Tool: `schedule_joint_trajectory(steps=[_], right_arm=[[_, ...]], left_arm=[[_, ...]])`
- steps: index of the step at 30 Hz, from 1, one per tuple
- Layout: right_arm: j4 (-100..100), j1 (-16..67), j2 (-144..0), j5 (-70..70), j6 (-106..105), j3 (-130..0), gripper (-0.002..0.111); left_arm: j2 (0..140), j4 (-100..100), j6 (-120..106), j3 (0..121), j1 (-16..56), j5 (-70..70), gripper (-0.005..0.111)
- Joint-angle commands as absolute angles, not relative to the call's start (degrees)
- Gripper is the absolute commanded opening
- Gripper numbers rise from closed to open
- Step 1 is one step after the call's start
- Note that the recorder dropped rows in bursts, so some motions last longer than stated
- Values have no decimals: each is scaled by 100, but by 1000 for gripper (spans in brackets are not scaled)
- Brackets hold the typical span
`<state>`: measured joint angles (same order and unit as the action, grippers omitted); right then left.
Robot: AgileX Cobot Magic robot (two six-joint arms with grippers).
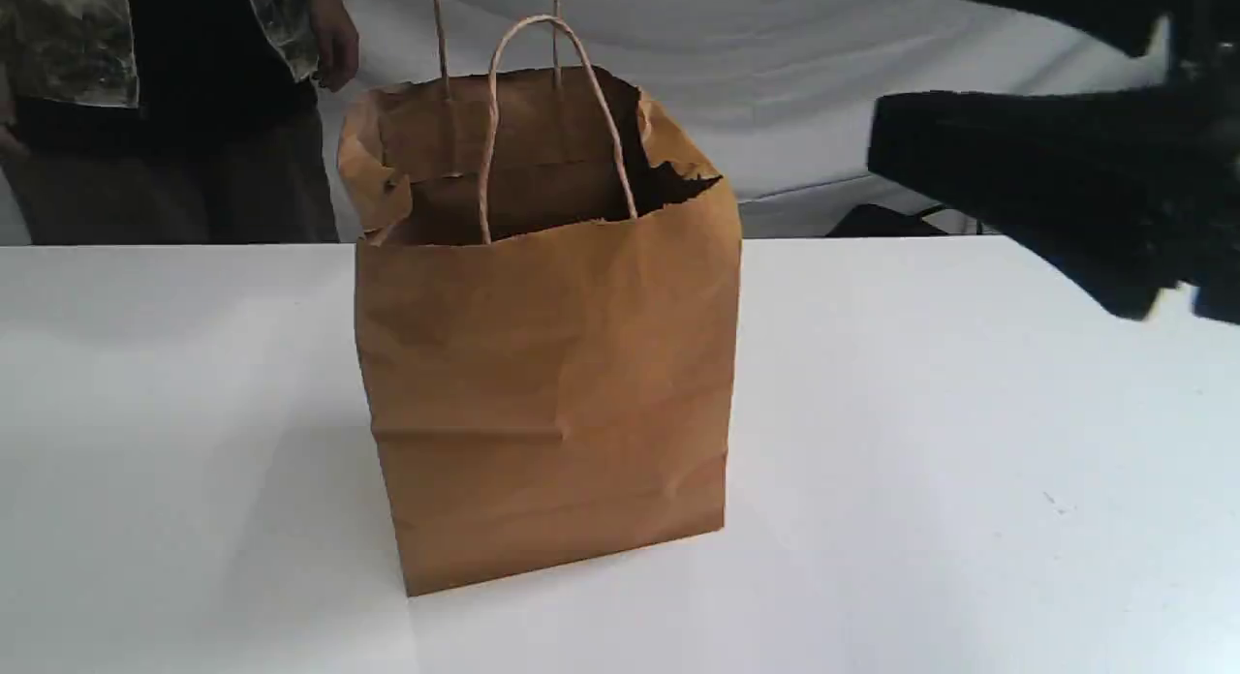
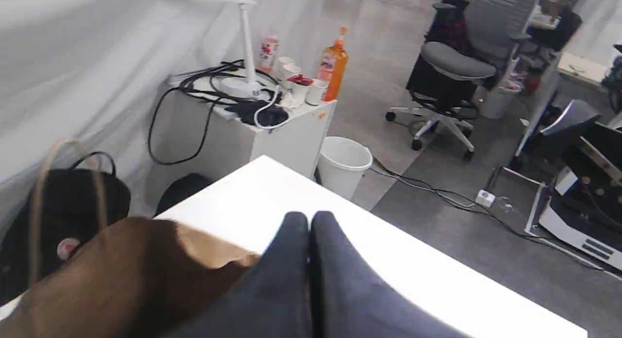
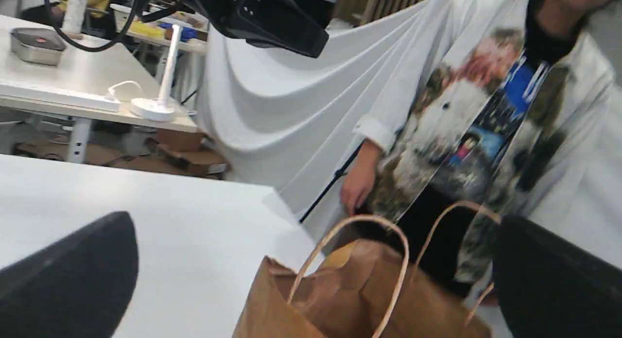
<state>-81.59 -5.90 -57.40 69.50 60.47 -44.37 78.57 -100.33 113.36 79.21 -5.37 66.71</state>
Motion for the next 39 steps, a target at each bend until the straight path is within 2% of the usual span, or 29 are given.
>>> schedule_joint_trajectory(steps=[1,10,17,20,24,31,39], right_arm=[[-7811,-805,-4573,6996,5697,-3983,98],[-7268,-805,-1881,2559,6227,-3701,98],[-7478,-805,-876,1313,6899,-3701,98],[-7367,-805,-524,318,7138,-3701,98],[-6772,-805,-56,-2146,7582,-3701,98],[-6655,-805,0,-6949,9527,-3701,98],[-5959,-790,0,-6996,9764,-3699,98]], left_arm=[[7084,-9995,11225,7556,-39,5715,0],[4222,-9995,10265,5647,1234,1983,0],[2144,-9995,10344,4400,1323,761,0],[1055,-9940,10343,3803,1323,49,0],[0,-9995,10321,3251,1323,-259,0],[17,-9864,10378,2642,1311,-327,0],[78,-9649,10492,1805,1311,322,0]])
